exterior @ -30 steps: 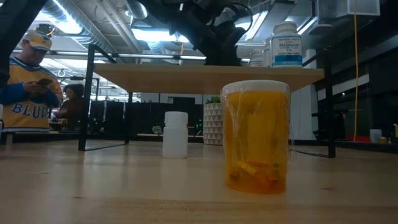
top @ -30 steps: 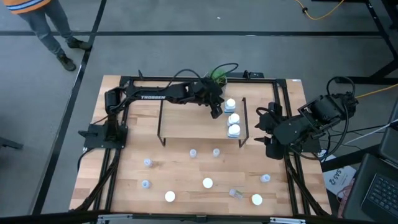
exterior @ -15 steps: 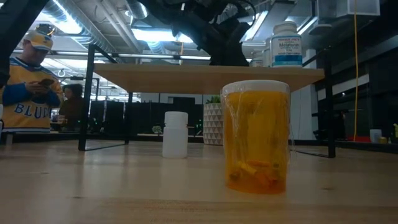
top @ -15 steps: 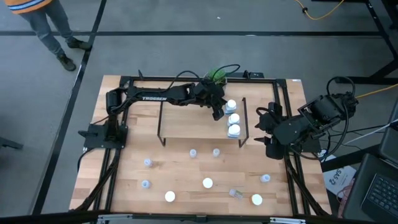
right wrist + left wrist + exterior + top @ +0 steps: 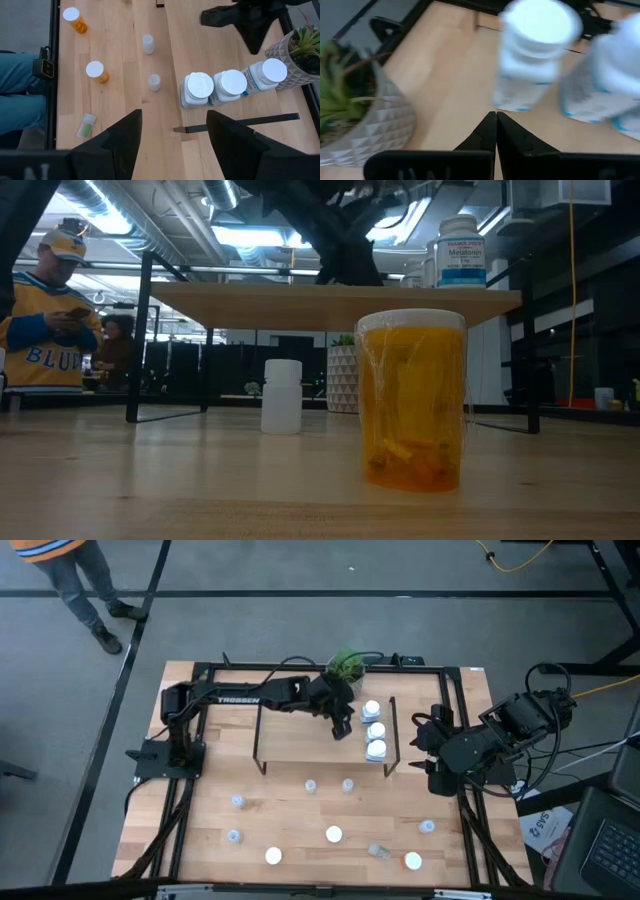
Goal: Pick and place medicine bottles onto shelf by color
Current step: Adjust the white medicine bottles on the shelf
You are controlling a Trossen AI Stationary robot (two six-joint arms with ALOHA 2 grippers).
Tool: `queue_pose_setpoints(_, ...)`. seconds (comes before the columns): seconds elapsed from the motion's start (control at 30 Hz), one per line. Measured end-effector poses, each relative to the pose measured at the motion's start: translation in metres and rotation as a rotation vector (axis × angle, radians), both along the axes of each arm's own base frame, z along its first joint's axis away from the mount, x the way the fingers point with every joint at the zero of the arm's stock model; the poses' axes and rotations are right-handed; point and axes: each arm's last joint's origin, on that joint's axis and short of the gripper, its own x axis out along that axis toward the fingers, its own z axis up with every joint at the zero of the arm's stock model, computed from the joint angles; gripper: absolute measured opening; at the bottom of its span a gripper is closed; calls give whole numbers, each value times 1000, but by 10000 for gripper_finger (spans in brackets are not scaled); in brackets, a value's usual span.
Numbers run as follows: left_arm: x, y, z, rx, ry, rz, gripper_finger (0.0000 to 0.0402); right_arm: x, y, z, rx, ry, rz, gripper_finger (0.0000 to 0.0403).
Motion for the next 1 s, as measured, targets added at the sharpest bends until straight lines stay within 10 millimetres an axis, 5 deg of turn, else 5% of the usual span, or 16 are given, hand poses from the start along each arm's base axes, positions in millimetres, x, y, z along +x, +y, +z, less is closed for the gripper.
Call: queue_pose_setpoints(1.0, 12, -5, 6, 53, -129, -32, 0, 0, 0, 0, -2, -1, 1, 224)
